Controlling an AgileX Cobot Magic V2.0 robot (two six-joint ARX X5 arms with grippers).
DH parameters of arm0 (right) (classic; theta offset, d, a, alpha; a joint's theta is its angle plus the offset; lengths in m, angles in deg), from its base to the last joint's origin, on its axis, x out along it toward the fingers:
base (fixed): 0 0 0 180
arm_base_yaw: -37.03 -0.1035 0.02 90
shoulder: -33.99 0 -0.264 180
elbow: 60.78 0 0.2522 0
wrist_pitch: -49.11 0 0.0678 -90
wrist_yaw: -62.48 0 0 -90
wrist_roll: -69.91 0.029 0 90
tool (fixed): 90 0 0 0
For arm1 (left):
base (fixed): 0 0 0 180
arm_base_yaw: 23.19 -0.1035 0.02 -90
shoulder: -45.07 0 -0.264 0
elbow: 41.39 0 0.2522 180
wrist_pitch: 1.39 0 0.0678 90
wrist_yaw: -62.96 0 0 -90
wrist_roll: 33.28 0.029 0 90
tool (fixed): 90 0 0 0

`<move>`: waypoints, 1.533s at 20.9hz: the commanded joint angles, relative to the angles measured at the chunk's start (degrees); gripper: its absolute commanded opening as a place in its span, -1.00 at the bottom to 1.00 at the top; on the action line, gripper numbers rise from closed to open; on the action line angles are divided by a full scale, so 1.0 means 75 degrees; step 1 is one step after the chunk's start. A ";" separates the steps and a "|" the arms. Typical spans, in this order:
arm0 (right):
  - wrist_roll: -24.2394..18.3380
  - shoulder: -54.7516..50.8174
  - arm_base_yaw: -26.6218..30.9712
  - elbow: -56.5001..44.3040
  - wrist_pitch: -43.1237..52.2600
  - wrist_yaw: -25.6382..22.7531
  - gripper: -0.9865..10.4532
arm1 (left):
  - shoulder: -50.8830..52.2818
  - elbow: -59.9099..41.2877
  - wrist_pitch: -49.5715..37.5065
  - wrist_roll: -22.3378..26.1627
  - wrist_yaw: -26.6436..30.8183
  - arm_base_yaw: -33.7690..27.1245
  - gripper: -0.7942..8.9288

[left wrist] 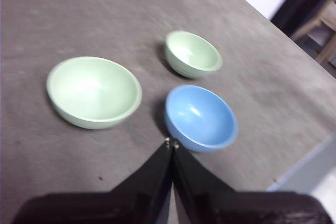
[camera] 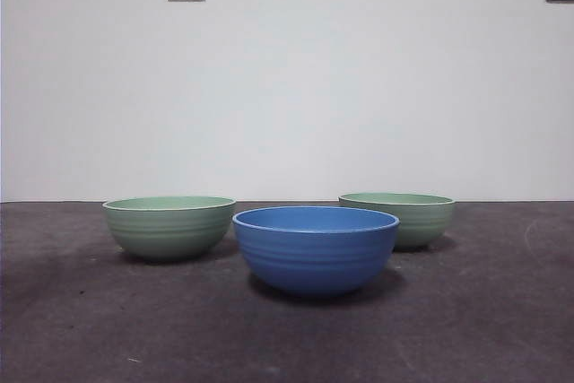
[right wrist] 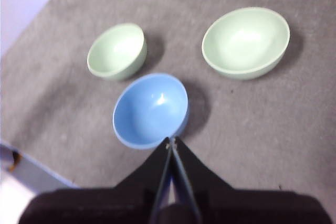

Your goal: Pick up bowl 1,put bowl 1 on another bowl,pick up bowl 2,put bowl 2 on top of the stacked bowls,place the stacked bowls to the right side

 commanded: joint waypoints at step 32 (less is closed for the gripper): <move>-0.0498 0.0848 -0.0020 0.0761 -0.1370 -0.0044 0.12 | -0.0627 0.0717 0.1201 0.1180 -0.0204 0.0154 0.22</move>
